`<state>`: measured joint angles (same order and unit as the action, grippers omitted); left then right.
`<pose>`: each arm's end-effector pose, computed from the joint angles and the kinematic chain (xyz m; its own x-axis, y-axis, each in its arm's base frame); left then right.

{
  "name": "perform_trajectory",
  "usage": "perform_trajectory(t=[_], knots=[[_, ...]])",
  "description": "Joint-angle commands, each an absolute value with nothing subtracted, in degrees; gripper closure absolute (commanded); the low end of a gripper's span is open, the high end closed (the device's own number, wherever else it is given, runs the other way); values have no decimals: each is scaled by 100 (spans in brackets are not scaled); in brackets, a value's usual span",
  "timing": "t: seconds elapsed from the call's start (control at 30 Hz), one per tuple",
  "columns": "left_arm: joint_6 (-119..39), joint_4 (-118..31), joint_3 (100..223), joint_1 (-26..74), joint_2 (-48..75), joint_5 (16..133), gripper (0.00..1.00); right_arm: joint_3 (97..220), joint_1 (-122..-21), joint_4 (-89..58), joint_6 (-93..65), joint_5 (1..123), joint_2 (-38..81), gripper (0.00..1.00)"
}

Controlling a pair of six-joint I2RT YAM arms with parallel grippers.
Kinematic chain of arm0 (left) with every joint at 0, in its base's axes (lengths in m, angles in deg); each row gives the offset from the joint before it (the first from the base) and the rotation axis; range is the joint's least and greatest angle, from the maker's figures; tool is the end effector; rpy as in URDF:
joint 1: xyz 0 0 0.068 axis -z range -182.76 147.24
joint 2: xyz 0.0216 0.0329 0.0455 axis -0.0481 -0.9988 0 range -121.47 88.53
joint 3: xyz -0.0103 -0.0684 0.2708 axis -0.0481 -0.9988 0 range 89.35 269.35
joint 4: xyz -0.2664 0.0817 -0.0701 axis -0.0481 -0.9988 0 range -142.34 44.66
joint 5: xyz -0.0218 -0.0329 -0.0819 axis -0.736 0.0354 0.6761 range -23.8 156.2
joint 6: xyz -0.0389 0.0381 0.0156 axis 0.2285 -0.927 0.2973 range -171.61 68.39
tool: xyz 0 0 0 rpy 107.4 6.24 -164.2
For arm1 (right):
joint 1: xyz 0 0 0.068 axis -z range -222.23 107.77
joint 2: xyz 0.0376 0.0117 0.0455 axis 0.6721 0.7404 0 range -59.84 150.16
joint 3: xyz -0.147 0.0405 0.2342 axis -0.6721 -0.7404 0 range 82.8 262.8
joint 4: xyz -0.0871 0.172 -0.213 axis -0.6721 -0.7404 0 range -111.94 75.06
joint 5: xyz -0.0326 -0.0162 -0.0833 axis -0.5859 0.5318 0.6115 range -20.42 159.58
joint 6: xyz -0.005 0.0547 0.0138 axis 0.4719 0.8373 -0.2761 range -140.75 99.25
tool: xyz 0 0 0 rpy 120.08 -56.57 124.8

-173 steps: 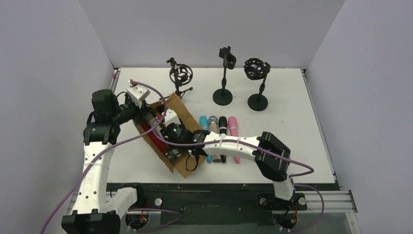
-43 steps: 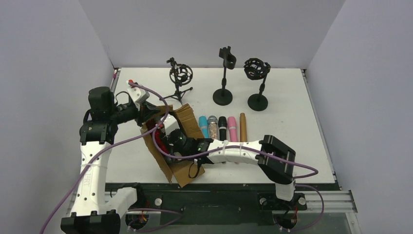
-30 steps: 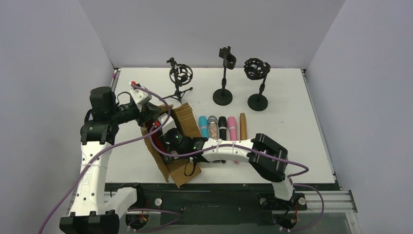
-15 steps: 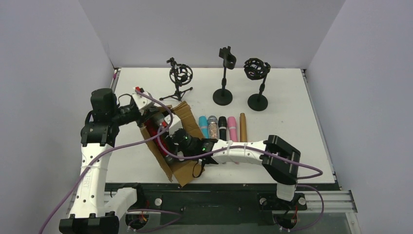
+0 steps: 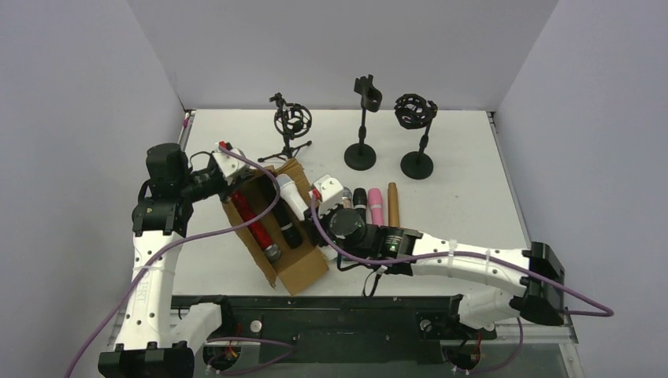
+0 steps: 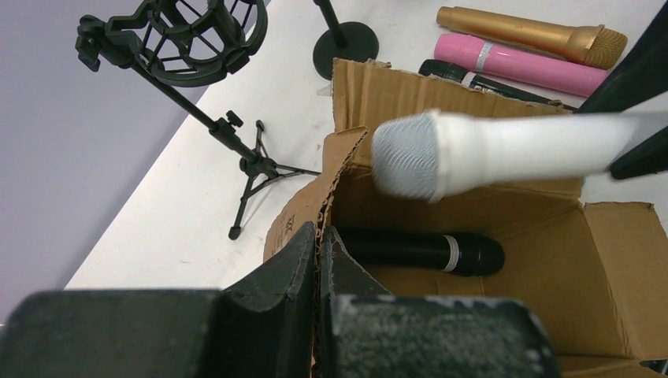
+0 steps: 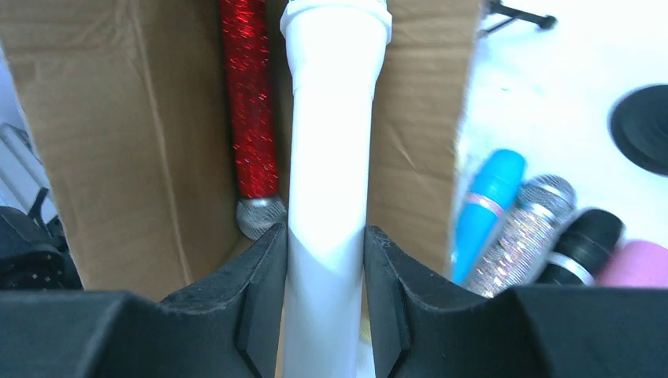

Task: Attach the microphones to the stand

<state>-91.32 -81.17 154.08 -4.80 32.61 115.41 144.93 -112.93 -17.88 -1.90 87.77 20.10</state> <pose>0.2180 -0.0223 0.3935 0.0664 0.4199 -0.9051 0.7906 0.5312 0.3045 0.1289 0.3308 0.3145 -0.3693 -0.1259 -0.9207 -0.7193 0.6660 0.1975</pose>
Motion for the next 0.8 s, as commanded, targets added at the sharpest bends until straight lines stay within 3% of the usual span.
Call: perform_trajectory(t=[0.0,0.2,0.37,0.6,0.77], knots=[[-9188,-7593,15361,-521,3295,11438,100,14056,-11285,-2494,-36,9406,1002,100],[-9170,-7479,15305,-522,3269,11190,100,13554,-11173,-3418,326,10248,-78,100],[-9177,-7504,15318,-530,3251,11249,100,13188,-10146,-3901,802,10654,-523,100],[-8881,-7458,15357,-539,3238,11436,100,12580,-7967,-3380,911,9777,110,100],[-8836,-7460,15301,-539,3298,11489,100,12435,-7202,-2896,903,9394,944,100]])
